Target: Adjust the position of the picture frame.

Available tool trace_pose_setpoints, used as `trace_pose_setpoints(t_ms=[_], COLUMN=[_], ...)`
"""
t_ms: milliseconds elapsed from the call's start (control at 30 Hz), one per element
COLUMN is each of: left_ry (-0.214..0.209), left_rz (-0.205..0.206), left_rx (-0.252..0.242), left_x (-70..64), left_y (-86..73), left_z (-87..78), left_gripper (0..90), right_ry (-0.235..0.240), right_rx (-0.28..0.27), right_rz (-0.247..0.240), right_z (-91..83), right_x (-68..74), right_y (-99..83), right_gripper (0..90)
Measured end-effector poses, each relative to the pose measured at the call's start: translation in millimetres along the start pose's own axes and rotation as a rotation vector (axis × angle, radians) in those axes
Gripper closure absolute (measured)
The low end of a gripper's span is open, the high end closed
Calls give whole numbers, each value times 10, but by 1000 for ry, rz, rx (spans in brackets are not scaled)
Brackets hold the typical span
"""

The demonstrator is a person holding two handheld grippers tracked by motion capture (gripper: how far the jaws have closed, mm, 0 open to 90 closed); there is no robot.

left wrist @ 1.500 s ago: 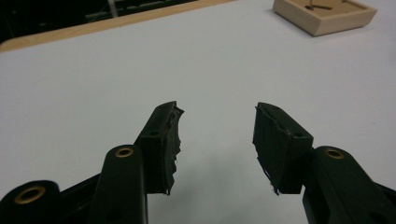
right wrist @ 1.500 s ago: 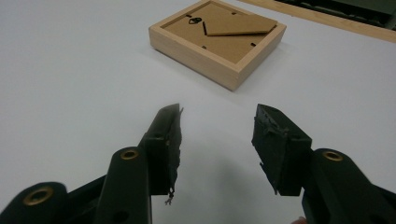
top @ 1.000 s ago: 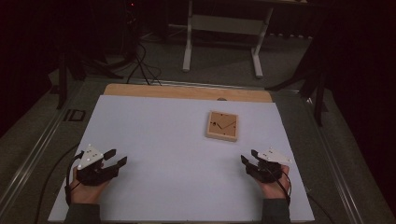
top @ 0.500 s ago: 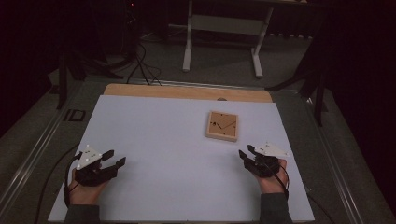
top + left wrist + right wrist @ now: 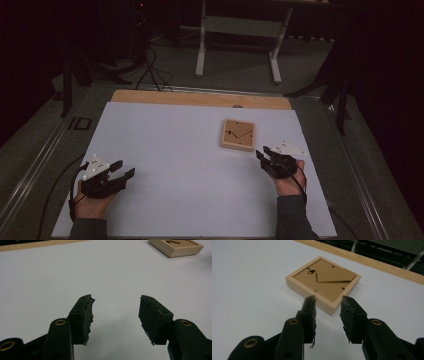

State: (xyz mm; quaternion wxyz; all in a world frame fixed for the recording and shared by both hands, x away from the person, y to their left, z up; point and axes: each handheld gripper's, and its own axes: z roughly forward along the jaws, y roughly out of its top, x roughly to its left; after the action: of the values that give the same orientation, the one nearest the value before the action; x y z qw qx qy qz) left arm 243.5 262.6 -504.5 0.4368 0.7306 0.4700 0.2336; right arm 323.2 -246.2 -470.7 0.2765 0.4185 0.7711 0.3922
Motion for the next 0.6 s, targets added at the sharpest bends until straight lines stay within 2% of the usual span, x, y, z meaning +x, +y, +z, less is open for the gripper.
trace_pose_setpoints(t_ms=[267,600], left_ry=[-4,-6], left_rz=[3,14], left_rx=[1,9], left_x=[-10,-22], left_y=[4,6], left_z=[7,21], left_gripper=[447,449], right_ry=[-22,-34], right_rx=[5,22], right_rz=[3,14], right_z=[111,345], right_x=[-100,-188], right_y=[67,54], right_gripper=[682,795])
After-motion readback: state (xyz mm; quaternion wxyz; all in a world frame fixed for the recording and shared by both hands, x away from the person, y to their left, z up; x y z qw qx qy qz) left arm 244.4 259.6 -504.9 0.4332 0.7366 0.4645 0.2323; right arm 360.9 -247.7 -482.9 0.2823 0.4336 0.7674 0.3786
